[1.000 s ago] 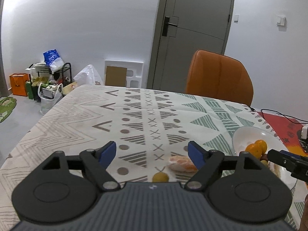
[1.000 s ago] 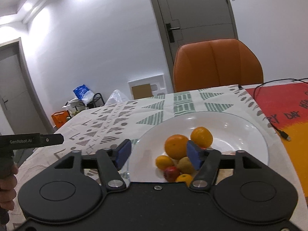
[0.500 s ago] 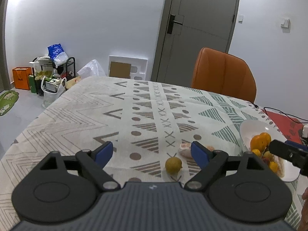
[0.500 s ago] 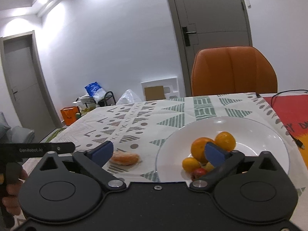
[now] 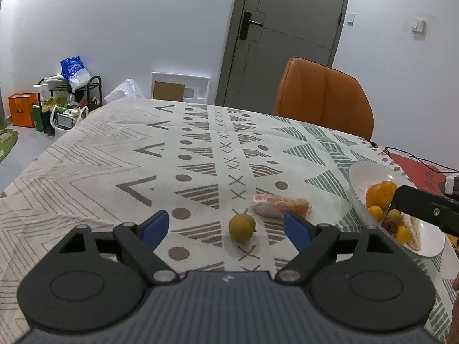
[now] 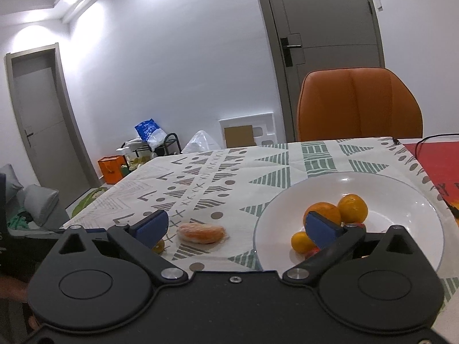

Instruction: Organize fruits

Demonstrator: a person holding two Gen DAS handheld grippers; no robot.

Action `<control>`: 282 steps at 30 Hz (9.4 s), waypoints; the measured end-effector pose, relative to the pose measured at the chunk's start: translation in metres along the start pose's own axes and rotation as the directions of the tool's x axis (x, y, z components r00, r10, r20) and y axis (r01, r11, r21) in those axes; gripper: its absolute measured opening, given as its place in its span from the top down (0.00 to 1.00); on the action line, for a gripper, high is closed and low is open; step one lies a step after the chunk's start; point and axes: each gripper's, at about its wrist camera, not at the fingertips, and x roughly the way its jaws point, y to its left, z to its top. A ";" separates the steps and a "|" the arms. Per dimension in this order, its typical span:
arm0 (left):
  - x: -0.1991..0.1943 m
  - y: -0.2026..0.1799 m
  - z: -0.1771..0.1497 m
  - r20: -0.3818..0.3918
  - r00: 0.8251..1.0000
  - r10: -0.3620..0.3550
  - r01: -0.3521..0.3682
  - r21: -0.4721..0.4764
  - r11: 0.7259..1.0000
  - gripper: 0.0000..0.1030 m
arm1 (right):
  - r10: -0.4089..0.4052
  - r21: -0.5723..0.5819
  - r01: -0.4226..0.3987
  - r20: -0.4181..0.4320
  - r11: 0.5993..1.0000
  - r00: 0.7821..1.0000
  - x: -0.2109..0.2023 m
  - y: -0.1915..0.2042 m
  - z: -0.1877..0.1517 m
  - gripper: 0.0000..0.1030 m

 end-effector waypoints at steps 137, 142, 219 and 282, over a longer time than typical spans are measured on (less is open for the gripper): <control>0.002 -0.032 0.031 0.024 0.986 -0.163 0.162 0.020 0.987 0.77 | -0.115 -0.051 0.114 -0.037 0.992 0.993 0.010 -0.007 0.022 0.38; 0.005 -0.049 0.032 0.020 0.983 -0.184 0.183 0.044 0.982 0.77 | -0.141 -0.026 0.140 -0.028 0.990 0.990 0.002 -0.022 0.021 0.38; 0.013 -0.080 0.039 0.046 0.997 -0.066 0.061 0.097 0.993 0.11 | -0.189 0.085 0.191 -0.028 0.978 0.982 -0.011 -0.092 0.009 0.11; -0.174 -0.008 -0.026 0.066 0.996 0.055 -0.062 0.110 0.992 0.01 | -0.090 0.003 0.090 -0.019 0.996 0.996 -0.138 0.035 -0.020 0.00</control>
